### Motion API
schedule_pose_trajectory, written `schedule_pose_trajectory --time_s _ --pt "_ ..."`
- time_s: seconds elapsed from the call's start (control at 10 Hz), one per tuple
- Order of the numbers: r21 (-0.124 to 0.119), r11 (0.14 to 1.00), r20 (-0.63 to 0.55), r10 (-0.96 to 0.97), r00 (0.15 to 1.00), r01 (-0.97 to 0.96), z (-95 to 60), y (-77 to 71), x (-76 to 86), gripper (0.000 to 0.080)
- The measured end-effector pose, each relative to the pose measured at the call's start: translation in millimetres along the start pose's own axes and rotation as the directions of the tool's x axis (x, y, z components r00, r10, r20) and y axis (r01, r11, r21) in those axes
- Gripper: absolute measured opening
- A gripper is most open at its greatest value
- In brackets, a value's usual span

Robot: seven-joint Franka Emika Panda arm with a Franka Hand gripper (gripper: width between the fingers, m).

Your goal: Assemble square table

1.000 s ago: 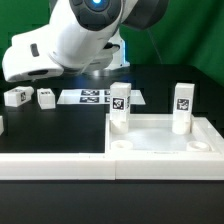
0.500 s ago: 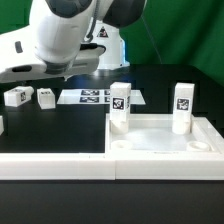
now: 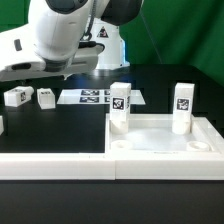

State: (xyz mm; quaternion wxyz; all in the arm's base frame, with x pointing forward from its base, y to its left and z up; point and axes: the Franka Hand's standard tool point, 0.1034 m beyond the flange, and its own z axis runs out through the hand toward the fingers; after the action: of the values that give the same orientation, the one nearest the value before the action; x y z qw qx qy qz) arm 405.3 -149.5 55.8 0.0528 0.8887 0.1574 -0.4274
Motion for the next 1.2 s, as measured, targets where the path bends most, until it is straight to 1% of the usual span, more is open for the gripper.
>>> schedule_pose_trajectory --time_s 0.1,0.2,0.4,0.5,0.8,0.9,1.0,1.1,1.2 --pt "0.003 1.000 0.013 0.019 1.000 -0.019 8.4 -2.0 4.5 0.0649" --pt "0.006 1.000 0.037 0.025 0.999 -0.025 20.9 -4.5 10.3 0.0649" --pt "-0.003 1.000 0.035 0.020 0.999 -0.020 29.7 -4.0 17.5 0.0649" --pt "-0.003 1.000 0.039 0.020 0.999 -0.020 34.9 -2.8 19.7 0.0649" --pt "-0.007 1.000 0.045 0.018 0.999 -0.017 36.6 -5.4 23.3 0.0649" --pt "-0.007 1.000 0.045 0.017 0.999 -0.017 36.7 -5.2 23.1 0.0626" --pt "-0.007 1.000 0.045 0.017 0.999 -0.017 36.7 -5.2 23.2 0.0626" --pt "-0.007 1.000 0.045 0.017 0.999 -0.017 36.8 -5.2 23.2 0.0401" --pt "-0.007 1.000 0.045 0.017 0.999 -0.017 36.7 -5.2 23.1 0.0401"
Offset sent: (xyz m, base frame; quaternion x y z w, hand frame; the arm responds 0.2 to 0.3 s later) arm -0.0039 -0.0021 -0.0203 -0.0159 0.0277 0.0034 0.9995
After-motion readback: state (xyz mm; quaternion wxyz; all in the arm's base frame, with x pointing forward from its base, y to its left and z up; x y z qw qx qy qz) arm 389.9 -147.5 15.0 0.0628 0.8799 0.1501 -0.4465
